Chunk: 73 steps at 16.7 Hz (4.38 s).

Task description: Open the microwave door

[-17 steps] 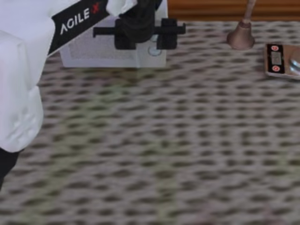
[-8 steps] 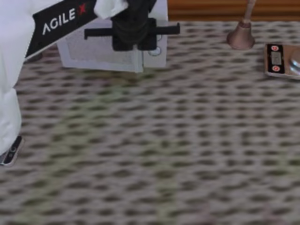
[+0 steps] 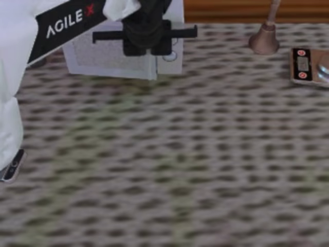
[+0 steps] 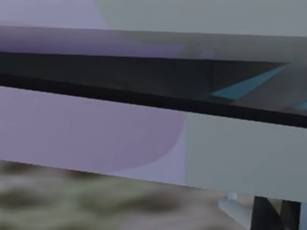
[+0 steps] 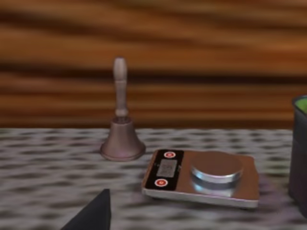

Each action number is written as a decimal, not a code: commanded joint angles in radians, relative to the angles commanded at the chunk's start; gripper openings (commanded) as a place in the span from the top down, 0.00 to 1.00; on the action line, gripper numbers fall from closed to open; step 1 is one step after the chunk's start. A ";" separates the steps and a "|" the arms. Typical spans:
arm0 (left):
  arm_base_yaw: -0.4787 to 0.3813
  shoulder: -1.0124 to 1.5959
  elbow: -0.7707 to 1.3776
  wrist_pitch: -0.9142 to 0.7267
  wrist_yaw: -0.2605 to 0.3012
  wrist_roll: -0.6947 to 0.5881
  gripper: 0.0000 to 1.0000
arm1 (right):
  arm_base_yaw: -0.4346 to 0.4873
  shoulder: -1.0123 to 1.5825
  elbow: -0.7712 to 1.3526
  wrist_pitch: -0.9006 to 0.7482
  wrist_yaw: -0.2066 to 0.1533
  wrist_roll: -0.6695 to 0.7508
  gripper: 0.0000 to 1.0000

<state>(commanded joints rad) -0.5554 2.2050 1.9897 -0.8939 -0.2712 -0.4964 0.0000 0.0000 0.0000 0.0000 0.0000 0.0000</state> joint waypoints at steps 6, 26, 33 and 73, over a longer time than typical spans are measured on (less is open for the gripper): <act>0.000 0.000 0.000 0.000 0.000 0.000 1.00 | 0.000 0.000 0.000 0.000 0.000 0.000 0.00; 0.009 -0.101 -0.163 0.086 0.049 0.100 1.00 | 0.000 0.000 0.000 0.000 0.000 0.000 0.00; 0.009 -0.101 -0.163 0.086 0.049 0.100 1.00 | 0.000 0.000 0.000 0.000 0.000 0.000 0.00; 0.026 -0.198 -0.308 0.157 0.107 0.211 1.00 | 0.000 0.000 0.000 0.000 0.000 0.000 0.00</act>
<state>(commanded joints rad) -0.5295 2.0074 1.6814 -0.7372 -0.1645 -0.2854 0.0000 0.0000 0.0000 0.0000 0.0000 0.0000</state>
